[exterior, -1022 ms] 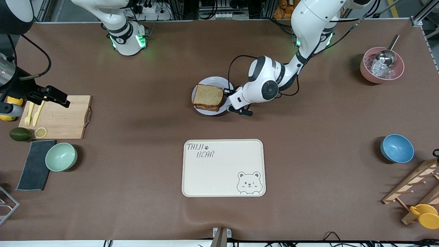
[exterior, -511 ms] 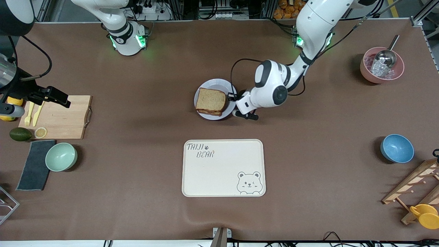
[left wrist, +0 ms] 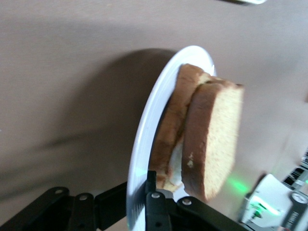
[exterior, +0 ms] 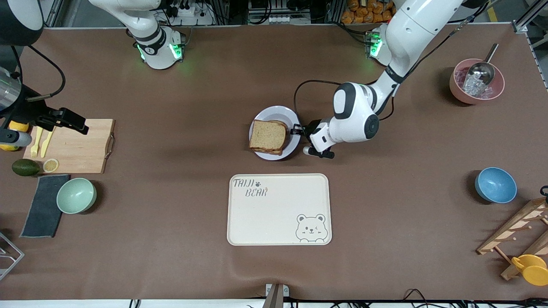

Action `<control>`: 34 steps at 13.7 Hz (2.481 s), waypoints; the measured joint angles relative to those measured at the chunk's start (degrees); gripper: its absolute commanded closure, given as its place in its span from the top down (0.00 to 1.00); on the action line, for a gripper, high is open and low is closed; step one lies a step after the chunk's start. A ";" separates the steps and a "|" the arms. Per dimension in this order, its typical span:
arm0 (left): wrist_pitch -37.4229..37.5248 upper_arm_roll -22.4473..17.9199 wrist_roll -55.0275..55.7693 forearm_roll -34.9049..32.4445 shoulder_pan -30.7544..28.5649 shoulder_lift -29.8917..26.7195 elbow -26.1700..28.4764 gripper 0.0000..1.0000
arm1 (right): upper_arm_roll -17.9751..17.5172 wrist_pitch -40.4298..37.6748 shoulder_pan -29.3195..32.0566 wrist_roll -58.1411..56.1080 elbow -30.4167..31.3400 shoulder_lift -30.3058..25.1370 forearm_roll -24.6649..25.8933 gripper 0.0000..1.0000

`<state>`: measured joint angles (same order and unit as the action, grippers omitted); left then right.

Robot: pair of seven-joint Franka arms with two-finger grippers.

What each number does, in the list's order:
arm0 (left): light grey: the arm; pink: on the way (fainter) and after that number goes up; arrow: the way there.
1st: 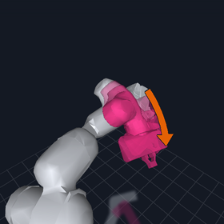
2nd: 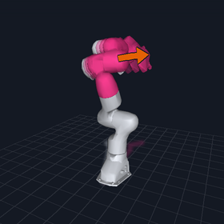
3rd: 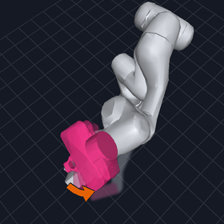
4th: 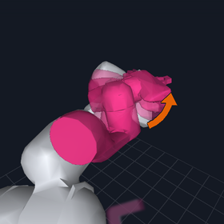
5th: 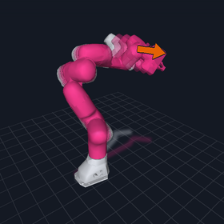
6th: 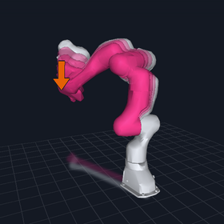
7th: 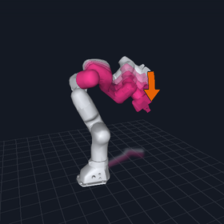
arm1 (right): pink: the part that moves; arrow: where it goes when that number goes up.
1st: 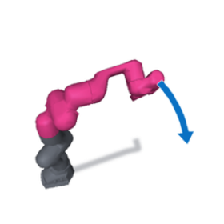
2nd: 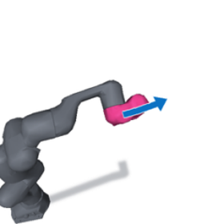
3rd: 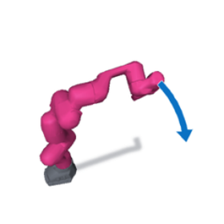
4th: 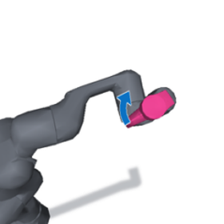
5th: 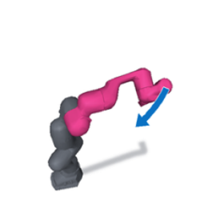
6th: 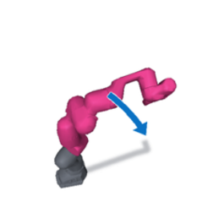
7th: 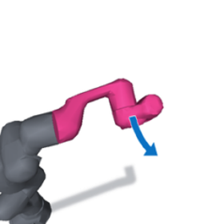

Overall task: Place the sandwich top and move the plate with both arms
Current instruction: 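Slide the plate with the left gripper onto the bear tray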

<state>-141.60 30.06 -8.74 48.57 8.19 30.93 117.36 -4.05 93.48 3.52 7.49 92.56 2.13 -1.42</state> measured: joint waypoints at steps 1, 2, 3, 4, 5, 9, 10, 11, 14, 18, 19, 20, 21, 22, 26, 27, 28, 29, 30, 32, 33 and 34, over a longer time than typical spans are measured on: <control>-0.01 2.24 -0.09 0.00 -2.20 -0.08 -0.01 0.00 | 0.00 -0.01 0.00 0.00 0.03 0.01 0.00 1.00; -0.01 3.76 -0.21 0.00 -3.72 -0.15 -0.04 0.00 | 0.00 -0.02 0.00 0.00 0.06 0.02 0.00 1.00; -0.01 4.41 -0.24 0.00 -4.36 -0.19 -0.13 0.00 | 0.00 -0.03 0.00 0.00 0.09 0.04 0.00 1.00; -0.01 4.57 -0.26 0.00 -4.48 -0.19 -0.19 0.00 | 0.00 -0.03 0.00 0.00 0.11 0.06 0.00 1.00; -0.01 4.63 -0.29 0.00 -4.48 -0.19 -0.20 0.00 | 0.00 -0.03 0.00 0.00 0.12 0.08 0.00 1.00; -0.03 4.64 -1.59 0.00 -4.49 -0.19 -0.13 0.00 | 0.00 -0.03 0.00 0.00 0.13 0.09 0.00 1.00; -0.04 4.64 -1.88 0.00 -4.49 -0.19 -0.09 0.00 | 0.00 -0.03 0.00 0.00 0.13 0.10 0.00 1.00; -0.04 4.64 -2.13 0.00 -4.49 -0.19 -0.02 0.00 | 0.00 -0.03 0.00 0.00 0.13 0.10 0.00 1.00; -0.04 4.64 -2.57 0.00 -4.49 -0.19 0.16 0.00 | 0.00 -0.03 0.00 0.00 0.13 0.14 0.00 1.00; -0.09 4.69 -4.97 0.00 -5.57 -0.19 0.59 0.00 | 0.02 -0.03 0.00 0.00 0.16 0.43 0.01 1.00; -0.09 4.76 -5.51 0.00 -6.05 -0.18 0.80 0.00 | 0.02 -0.03 0.00 0.00 0.16 0.49 0.01 1.00; -0.09 5.18 -5.80 0.04 -6.82 -0.18 0.97 0.00 | 0.02 -0.03 0.00 0.00 0.16 0.53 0.02 1.00; -0.08 6.39 -5.85 0.17 -8.34 -0.17 1.08 0.00 | 0.03 -0.03 0.00 0.00 0.16 0.54 0.02 1.00; -0.05 8.47 -5.85 0.22 -10.89 -0.16 1.21 0.00 | 0.04 -0.03 0.00 0.00 0.16 0.55 0.02 1.00; 1.60 15.44 -7.52 0.24 -20.88 -0.17 2.12 0.00 | 0.06 -0.03 0.01 0.00 0.16 0.55 0.03 1.00; 1.82 15.85 -7.74 0.38 -21.67 -0.17 2.29 0.00 | 0.08 -0.03 0.01 0.00 0.16 0.56 0.03 1.00; 1.84 16.04 -7.94 0.93 -21.92 -0.17 2.40 0.00 | 0.10 -0.03 0.01 0.00 0.16 0.57 0.03 1.00; 1.83 16.11 -8.50 2.30 -21.95 -0.17 2.39 0.00 | 0.10 -0.03 0.01 0.00 0.16 0.57 0.03 1.00; 1.81 16.11 -10.01 4.61 -22.05 -0.16 2.33 0.00 | 0.12 -0.03 0.01 0.00 0.16 0.58 0.03 1.00; 1.74 16.11 -13.56 9.44 -22.25 0.07 1.59 0.00 | 0.12 -0.03 0.01 0.00 0.16 0.59 0.04 1.00; 1.65 16.11 -14.56 10.87 -22.25 0.35 0.96 0.00 | 0.12 -0.03 0.01 0.00 0.16 0.59 0.05 1.00; 1.56 16.10 -14.90 11.43 -22.29 0.70 0.20 0.00 | 0.13 -0.03 0.01 0.00 0.16 0.59 0.05 1.00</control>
<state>-140.04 46.15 -23.64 60.00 -14.09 31.64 117.56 -3.92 93.46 3.54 7.49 92.71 2.72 -1.37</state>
